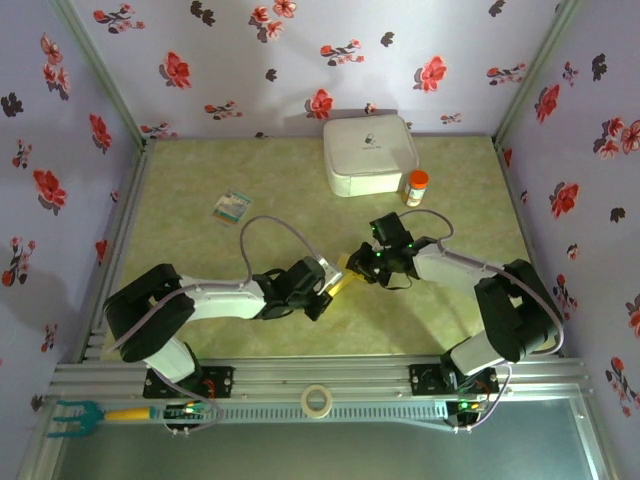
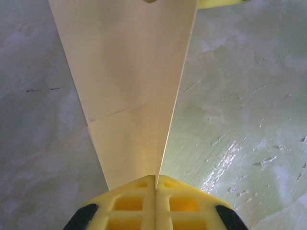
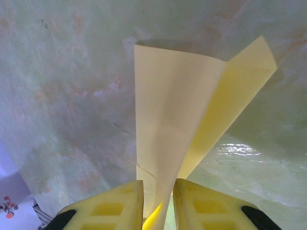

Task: Fold a paper plane with a square sheet of paper (pick it up from the middle)
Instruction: Fold the wing for the fifth time at the center of the table.

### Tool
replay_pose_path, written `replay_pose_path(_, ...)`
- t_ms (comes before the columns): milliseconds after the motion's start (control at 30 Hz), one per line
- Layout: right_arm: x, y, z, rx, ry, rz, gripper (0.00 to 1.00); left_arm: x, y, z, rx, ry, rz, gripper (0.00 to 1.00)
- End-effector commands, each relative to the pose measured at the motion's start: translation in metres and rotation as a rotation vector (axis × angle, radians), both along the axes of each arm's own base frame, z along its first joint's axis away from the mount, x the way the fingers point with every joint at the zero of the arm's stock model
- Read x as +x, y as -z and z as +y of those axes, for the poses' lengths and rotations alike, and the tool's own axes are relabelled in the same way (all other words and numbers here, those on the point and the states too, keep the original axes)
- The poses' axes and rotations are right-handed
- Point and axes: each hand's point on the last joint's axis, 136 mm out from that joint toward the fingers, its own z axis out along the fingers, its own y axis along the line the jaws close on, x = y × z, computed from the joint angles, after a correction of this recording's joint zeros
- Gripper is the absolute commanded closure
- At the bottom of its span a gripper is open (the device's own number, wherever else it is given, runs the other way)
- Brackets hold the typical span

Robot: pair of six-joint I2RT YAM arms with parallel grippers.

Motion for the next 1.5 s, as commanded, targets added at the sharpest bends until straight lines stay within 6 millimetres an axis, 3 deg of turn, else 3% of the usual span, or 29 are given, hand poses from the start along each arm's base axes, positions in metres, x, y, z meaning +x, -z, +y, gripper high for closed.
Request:
replay_pose_path(0, -0.0007, -0.0028, 0.002, 0.005, -0.004, -0.004, 0.79, 0.0026, -0.0018, -0.001, 0.043, 0.022, -0.045, 0.95)
replay_pose_path(333, -0.0023, -0.0027, 0.0014, 0.018, 0.008, -0.002, 0.82, 0.0023, -0.0011, -0.0011, 0.105, 0.045, -0.103, 0.9)
replay_pose_path(433, -0.0027, -0.0035, 0.0033, 0.031, 0.007, 0.0, 0.62, 0.0011, -0.003, -0.0023, 0.117, 0.056, -0.125, 0.91)
replay_pose_path(533, -0.0014, -0.0033, 0.005, 0.051, 0.017, -0.001, 0.61, 0.0004, -0.003, -0.003, 0.124, 0.064, -0.135, 0.94)
replay_pose_path(900, -0.0038, -0.0007, 0.0008, 0.036, 0.028, 0.013, 0.82, 0.0011, -0.0015, -0.0023, 0.169, 0.066, -0.179, 0.91)
replay_pose_path(1067, -0.0041, -0.0038, 0.0021, 0.057, 0.028, 0.009, 0.97, 0.0026, 0.0013, -0.0019, 0.188, 0.062, -0.187, 0.75)
replay_pose_path(1333, -0.0026, -0.0057, 0.0053, 0.092, 0.036, 0.009, 1.0, 0.0042, 0.0054, -0.002, 0.225, 0.056, -0.213, 0.67)
replay_pose_path(1467, -0.0028, -0.0053, 0.0052, 0.094, 0.038, 0.011, 1.0, 0.0048, 0.006, -0.0025, 0.238, 0.049, -0.23, 0.68)
